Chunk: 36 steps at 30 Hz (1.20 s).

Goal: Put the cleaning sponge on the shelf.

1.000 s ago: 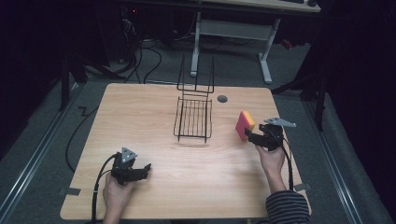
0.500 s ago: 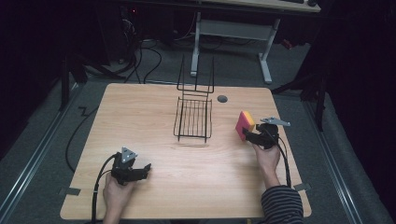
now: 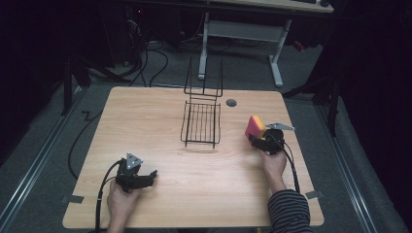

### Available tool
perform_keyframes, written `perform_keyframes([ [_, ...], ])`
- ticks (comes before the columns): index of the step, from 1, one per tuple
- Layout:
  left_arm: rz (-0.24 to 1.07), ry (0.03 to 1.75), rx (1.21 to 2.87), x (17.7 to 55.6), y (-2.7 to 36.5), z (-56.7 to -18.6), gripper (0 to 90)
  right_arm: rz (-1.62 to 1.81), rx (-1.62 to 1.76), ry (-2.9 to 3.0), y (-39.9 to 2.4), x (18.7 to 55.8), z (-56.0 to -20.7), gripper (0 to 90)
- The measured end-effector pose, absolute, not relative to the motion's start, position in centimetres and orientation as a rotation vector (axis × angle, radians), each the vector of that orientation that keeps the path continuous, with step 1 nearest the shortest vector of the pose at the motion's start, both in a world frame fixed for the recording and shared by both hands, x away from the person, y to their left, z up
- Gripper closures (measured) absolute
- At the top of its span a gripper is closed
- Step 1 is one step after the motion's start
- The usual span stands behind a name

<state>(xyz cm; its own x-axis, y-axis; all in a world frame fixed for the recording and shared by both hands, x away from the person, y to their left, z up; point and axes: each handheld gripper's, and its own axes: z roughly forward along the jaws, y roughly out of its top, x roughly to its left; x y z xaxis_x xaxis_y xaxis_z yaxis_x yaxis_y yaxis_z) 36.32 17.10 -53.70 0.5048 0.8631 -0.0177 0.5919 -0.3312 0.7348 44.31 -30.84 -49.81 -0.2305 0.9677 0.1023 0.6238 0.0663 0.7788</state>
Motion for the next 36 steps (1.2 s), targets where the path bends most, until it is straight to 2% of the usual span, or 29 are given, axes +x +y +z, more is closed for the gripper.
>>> perform_keyframes([
  [14, 0.498, 1.187, 2.051, 36.3, 17.1, -53.7, 18.9, 0.965, 1.529, 1.896, -30.7, 44.2, -49.8, 59.3],
  [36, 0.498, 1.187, 2.052, 36.3, 17.1, -53.7, 18.8, 0.994, 1.396, 1.950, -30.0, 42.2, -47.8, 61.2],
])
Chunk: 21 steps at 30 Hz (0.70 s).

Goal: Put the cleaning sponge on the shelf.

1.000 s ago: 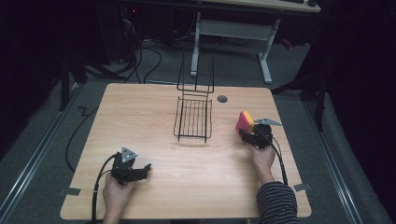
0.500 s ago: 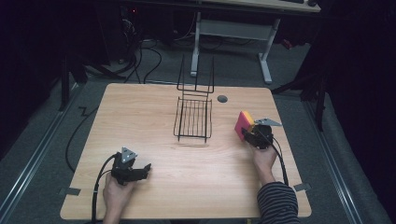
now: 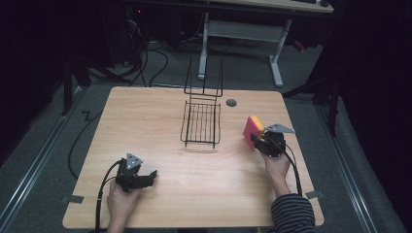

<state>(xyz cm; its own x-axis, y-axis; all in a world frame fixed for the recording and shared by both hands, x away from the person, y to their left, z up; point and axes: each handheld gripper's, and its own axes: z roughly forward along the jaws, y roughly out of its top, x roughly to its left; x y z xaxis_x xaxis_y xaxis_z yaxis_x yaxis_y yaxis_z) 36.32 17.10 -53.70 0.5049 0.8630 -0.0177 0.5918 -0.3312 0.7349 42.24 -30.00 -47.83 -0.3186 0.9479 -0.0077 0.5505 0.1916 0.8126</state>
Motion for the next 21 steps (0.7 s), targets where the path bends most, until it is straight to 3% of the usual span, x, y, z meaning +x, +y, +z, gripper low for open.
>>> perform_keyframes([
  [21, 0.498, 1.187, 2.052, 36.3, 17.1, -53.7, 18.8, 1.133, 1.278, 2.037, -28.2, 39.3, -45.4, 61.3],
])
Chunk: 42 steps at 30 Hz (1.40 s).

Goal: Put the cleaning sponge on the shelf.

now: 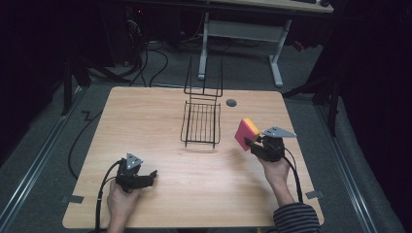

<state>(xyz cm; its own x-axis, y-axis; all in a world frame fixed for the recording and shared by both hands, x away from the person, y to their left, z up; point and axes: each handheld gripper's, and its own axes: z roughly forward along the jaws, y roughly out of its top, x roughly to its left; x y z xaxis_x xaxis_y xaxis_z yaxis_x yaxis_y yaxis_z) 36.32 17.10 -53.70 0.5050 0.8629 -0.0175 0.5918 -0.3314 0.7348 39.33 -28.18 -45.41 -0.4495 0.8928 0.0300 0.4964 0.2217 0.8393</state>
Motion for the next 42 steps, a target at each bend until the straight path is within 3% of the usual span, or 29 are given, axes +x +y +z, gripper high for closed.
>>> perform_keyframes([
  [26, 0.498, 1.187, 2.051, 36.3, 17.1, -53.7, 18.8, 1.252, 1.140, 2.121, -24.9, 37.9, -42.0, 61.3],
  [42, 0.497, 1.188, 2.050, 36.3, 17.1, -53.7, 18.8, 1.272, 1.061, 2.176, -21.3, 39.6, -40.8, 61.3],
])
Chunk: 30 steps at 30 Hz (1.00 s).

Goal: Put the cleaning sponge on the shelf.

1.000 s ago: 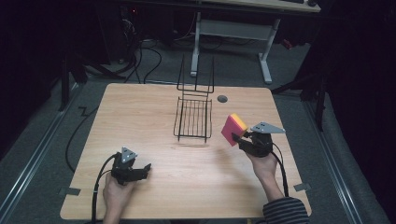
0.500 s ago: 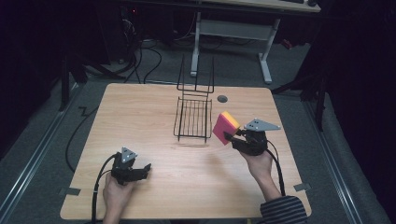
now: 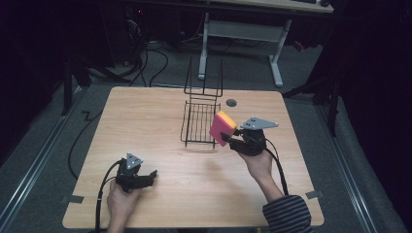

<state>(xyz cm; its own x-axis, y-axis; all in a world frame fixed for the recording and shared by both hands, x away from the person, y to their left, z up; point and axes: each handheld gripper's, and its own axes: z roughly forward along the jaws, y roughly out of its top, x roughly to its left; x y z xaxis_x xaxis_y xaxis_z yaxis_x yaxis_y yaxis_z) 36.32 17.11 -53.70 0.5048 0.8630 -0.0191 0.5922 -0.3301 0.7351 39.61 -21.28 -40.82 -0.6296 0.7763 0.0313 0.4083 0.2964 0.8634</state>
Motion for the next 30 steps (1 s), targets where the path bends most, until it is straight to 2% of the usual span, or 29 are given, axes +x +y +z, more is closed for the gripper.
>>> perform_keyframes([
  [30, 0.490, 1.187, 2.044, 36.3, 17.1, -53.7, 18.8, 1.159, 1.094, 2.236, -16.5, 45.9, -42.5, 61.1],
])
